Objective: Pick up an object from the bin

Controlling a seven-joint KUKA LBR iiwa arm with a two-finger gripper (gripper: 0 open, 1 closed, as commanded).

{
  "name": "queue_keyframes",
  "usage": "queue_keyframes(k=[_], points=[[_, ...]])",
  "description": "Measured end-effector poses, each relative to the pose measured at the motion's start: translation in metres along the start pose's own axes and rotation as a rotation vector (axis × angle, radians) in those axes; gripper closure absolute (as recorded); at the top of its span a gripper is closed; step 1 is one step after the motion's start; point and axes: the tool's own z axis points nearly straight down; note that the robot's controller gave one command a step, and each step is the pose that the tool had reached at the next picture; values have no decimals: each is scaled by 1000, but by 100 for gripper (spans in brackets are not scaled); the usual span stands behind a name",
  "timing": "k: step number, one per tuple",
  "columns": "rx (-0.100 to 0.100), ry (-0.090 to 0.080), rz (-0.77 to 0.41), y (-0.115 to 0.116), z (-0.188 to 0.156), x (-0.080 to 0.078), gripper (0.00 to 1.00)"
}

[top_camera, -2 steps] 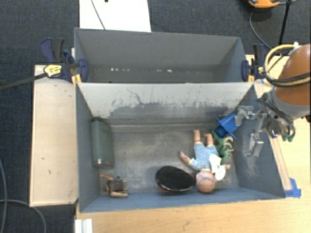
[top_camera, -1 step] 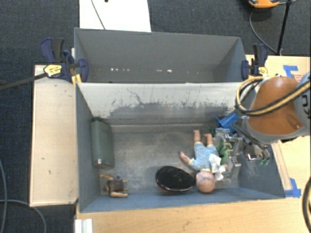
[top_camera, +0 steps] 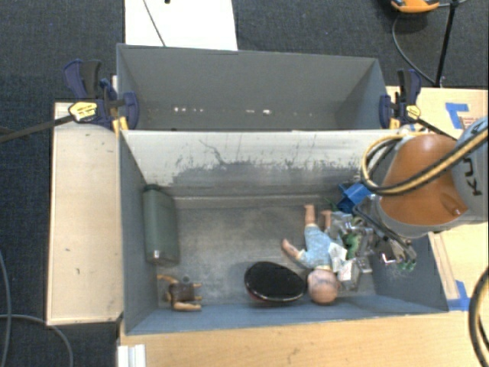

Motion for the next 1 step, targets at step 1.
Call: queue_keyframes(k=[1], points=[[3, -6, -243, 10, -7, -3, 0]])
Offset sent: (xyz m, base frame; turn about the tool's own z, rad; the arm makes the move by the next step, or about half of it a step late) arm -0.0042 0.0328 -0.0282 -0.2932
